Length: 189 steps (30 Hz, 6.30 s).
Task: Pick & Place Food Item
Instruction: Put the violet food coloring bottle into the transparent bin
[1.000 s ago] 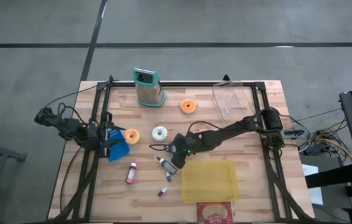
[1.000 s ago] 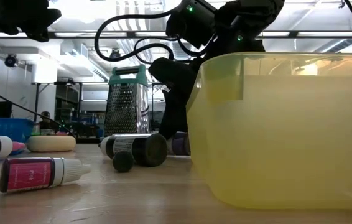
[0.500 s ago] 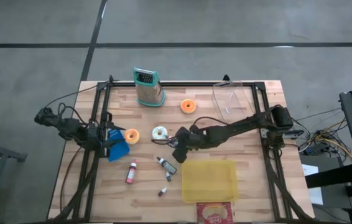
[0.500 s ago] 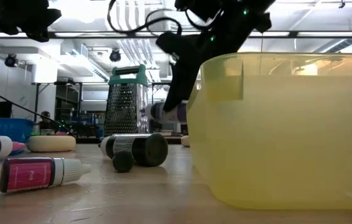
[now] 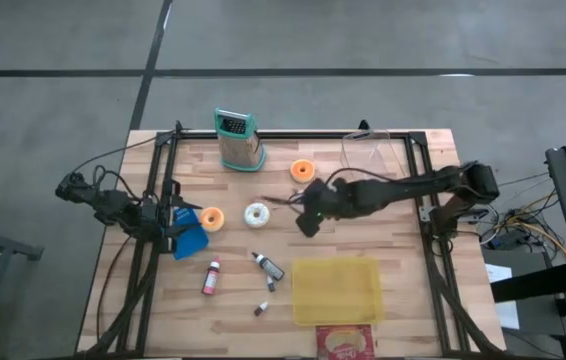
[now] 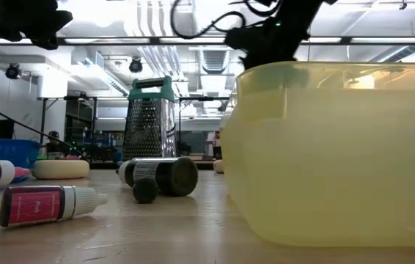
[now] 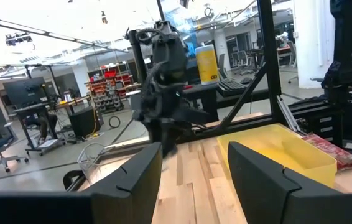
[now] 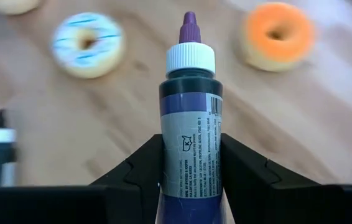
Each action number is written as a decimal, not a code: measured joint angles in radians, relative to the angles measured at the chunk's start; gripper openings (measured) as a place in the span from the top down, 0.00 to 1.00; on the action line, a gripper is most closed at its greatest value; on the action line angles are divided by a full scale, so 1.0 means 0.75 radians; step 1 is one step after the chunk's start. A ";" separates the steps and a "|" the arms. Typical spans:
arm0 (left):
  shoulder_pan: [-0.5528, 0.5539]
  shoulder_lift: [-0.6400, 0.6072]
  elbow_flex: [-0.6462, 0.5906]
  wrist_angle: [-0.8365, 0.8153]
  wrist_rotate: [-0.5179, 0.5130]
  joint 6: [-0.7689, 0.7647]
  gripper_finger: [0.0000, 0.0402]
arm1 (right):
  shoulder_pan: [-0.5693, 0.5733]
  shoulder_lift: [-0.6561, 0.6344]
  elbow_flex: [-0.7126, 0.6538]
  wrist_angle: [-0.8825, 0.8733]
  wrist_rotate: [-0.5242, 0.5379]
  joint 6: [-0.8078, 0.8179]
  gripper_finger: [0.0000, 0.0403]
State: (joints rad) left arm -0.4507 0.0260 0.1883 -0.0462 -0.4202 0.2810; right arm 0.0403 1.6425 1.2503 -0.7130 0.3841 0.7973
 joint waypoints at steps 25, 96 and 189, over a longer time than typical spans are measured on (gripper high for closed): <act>0.000 0.001 0.000 0.000 0.000 0.000 0.53 | -0.453 -0.470 0.000 -0.438 0.051 -0.103 0.67; 0.001 0.000 0.000 0.000 0.000 0.000 0.53 | -0.789 -0.195 -0.110 -0.418 -0.121 -0.153 0.67; 0.000 0.001 0.000 0.000 0.000 0.000 0.53 | -1.070 -0.110 -0.600 0.196 -0.244 -0.290 0.67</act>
State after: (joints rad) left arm -0.4505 0.0269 0.1883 -0.0460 -0.4202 0.2809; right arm -0.7620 1.5597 0.8001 -0.5662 0.2009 0.5800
